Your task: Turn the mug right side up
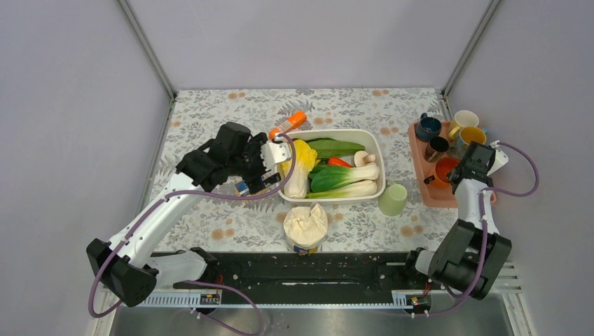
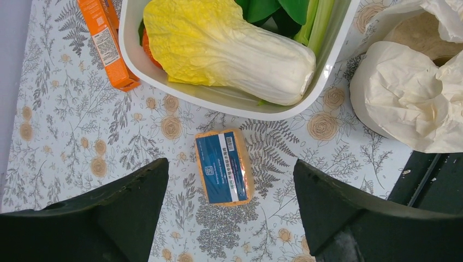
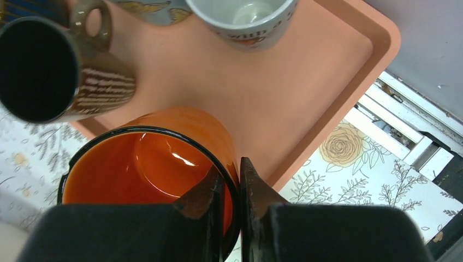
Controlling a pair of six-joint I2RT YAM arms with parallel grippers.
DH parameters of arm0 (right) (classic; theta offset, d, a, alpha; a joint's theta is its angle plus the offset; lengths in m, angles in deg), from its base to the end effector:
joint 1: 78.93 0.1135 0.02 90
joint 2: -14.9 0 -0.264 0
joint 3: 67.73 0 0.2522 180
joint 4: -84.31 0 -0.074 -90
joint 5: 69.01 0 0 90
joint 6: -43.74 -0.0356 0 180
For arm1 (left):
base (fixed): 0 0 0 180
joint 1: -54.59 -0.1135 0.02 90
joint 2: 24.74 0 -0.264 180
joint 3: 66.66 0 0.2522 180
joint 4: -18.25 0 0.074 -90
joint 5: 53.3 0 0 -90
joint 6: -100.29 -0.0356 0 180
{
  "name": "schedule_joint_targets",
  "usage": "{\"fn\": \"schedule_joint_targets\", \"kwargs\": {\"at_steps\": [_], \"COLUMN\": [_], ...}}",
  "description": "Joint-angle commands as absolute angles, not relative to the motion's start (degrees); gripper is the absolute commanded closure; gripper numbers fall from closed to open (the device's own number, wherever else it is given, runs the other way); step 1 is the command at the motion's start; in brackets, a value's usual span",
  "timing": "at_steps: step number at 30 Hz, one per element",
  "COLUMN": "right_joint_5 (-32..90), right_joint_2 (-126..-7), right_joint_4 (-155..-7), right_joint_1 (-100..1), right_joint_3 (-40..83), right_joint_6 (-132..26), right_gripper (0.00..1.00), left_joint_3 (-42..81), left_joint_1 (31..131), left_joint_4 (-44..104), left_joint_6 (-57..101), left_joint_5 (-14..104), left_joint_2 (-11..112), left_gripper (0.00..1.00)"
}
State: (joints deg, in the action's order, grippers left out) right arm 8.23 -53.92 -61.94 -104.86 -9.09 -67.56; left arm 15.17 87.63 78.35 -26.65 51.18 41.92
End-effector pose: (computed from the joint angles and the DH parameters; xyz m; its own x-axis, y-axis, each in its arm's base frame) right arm 0.2224 -0.1169 0.2397 -0.3744 0.5760 -0.7267 0.7573 0.6422 0.1188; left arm 0.1927 -0.1359 0.3453 -0.0668 0.7376 -0.6720 0.8963 0.3402 0.2843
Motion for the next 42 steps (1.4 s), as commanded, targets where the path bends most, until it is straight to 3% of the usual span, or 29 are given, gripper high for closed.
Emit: {"fn": "schedule_joint_targets", "kwargs": {"at_steps": [1,19,42], "right_joint_5": [7.84,7.26,9.72], "right_joint_2": [-58.43,-70.34,-73.04], "right_joint_4": [-70.48,-71.97,-71.61], "right_joint_1": [-106.81,-107.23,-105.44], "right_joint_3": [-4.89,0.5,2.18], "right_joint_6": [-68.83,-71.92,-72.61], "right_gripper": [1.0,1.0,1.0], "left_joint_3": [15.84,16.53,16.99], "left_joint_1": [87.24,86.72,86.57], "left_joint_4": [75.63,76.54,76.49], "left_joint_6": [-25.7,-26.69,-27.45], "left_joint_5": [51.16,50.64,51.12], "left_joint_2": [40.22,40.58,41.54], "left_gripper": [0.13,0.12,0.12]}}
